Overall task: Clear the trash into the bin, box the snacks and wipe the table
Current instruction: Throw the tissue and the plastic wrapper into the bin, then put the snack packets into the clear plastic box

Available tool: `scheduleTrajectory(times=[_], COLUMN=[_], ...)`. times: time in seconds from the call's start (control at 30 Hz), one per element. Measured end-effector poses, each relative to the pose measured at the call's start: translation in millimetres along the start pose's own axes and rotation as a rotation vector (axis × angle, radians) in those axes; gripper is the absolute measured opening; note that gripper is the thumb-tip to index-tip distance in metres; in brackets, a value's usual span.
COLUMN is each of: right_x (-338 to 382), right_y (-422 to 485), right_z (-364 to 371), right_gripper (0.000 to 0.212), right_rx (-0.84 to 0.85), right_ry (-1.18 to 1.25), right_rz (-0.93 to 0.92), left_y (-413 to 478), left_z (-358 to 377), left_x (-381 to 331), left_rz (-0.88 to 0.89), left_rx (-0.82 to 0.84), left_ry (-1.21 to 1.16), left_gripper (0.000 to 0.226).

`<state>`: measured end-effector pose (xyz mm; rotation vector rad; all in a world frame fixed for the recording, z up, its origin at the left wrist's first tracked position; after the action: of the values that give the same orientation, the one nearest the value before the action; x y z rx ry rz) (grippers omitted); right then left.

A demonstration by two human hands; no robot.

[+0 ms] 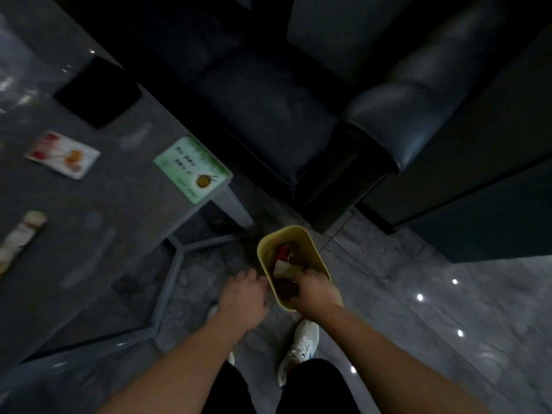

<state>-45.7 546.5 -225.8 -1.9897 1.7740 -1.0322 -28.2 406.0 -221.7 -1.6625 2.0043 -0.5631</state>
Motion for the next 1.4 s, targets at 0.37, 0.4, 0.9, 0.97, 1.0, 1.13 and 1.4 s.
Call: scheduleTrajectory(times=[0.37,0.4,0.9,0.97,1.0,1.13,1.4], right_x=[111,121,345,368,379,414,456], right_y=[-74,-77,-81,-74,-71,-57,-17], right_z=[-54,-58,-98,-96,-95,-91,-109], right_gripper=[0.042,0.043,0.039,0.043,0.044,0.045,0.043], right_rx=[0.049,0.043,-0.126,-0.131,-0.135,-0.141,-0.179], right_ry=[-0.229,-0.251,-0.305,-0.317,-0.325,-0.330,-0.340], right_rz=[-0.309,-0.342,-0.561,-0.566,-0.564,-0.553,-0.545], left_y=[-135,-145,-249,-255,-258,-264,-244], left_z=[-64,-68,-130,-130,-130,-130,-133], left_x=[47,54,236,262,275,315,357], left_rz=[-0.255,-0.287,-0.542,-0.549,-0.553,-0.566,-0.586], left_rx=[-0.127,-0.146,-0.410,-0.423,-0.427,-0.436,-0.439], left_ry=[-0.158,-0.174,-0.336,-0.349,-0.355,-0.387,-0.386], left_gripper=[0.044,0.045,0.049,0.049,0.049,0.046,0.045])
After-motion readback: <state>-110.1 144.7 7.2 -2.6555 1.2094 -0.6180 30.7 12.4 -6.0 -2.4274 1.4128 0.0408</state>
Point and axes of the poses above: each hand's wrist, its own y-axis towards the middle knuckle, its own z-axis out of the palm, x = y × z, the point moved 8 cm from there along y, towards the middle knuckle, and after that the axes turned 1 degree about -y, right-handed, at the moved point
